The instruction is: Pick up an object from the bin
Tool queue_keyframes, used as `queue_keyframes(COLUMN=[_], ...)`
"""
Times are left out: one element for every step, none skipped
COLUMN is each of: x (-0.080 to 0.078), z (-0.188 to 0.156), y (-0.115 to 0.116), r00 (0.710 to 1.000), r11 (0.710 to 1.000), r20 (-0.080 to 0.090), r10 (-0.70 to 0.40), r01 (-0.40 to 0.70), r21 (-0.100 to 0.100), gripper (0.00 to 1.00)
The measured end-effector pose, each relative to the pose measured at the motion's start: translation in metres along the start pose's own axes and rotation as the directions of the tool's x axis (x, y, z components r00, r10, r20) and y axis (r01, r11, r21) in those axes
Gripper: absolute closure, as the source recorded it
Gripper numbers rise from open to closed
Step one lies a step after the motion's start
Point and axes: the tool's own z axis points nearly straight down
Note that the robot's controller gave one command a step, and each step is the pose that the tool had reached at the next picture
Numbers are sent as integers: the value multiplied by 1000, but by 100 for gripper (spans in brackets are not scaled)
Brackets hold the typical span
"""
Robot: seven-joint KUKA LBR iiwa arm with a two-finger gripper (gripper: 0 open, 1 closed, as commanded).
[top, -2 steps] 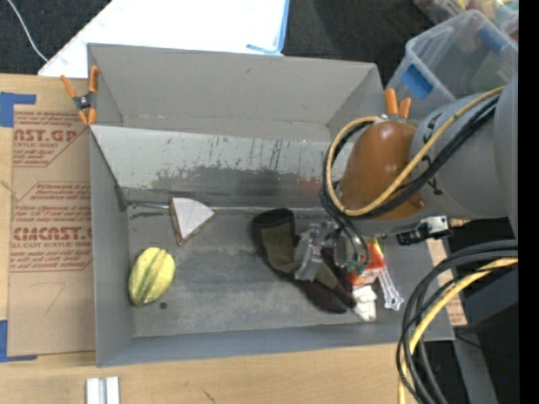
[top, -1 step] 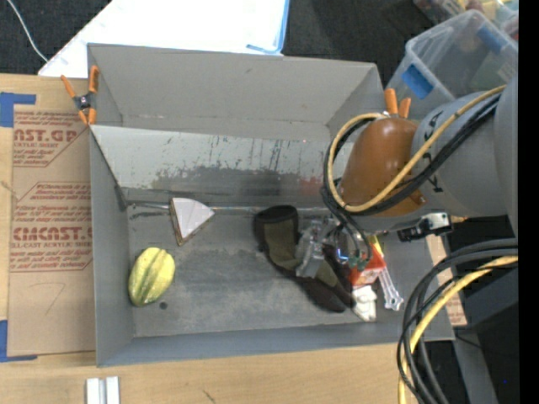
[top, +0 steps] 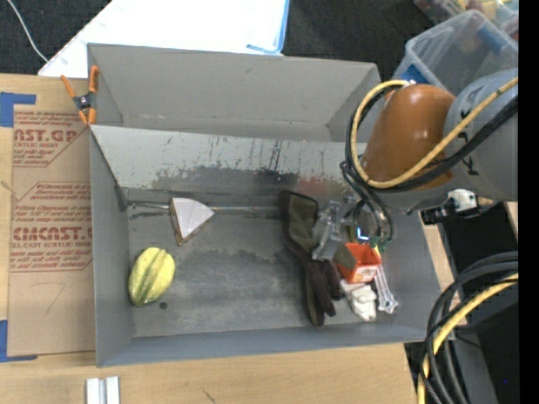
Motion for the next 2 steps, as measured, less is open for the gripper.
queue_keyframes(x=[-2,-5], z=[-20,-54], y=[-1,23], r00=[1000,962], r11=[1000,962], r20=[5,2], r10=[5,-274], r01=[-5,274], r21=[-1,0], gripper=[100,100])
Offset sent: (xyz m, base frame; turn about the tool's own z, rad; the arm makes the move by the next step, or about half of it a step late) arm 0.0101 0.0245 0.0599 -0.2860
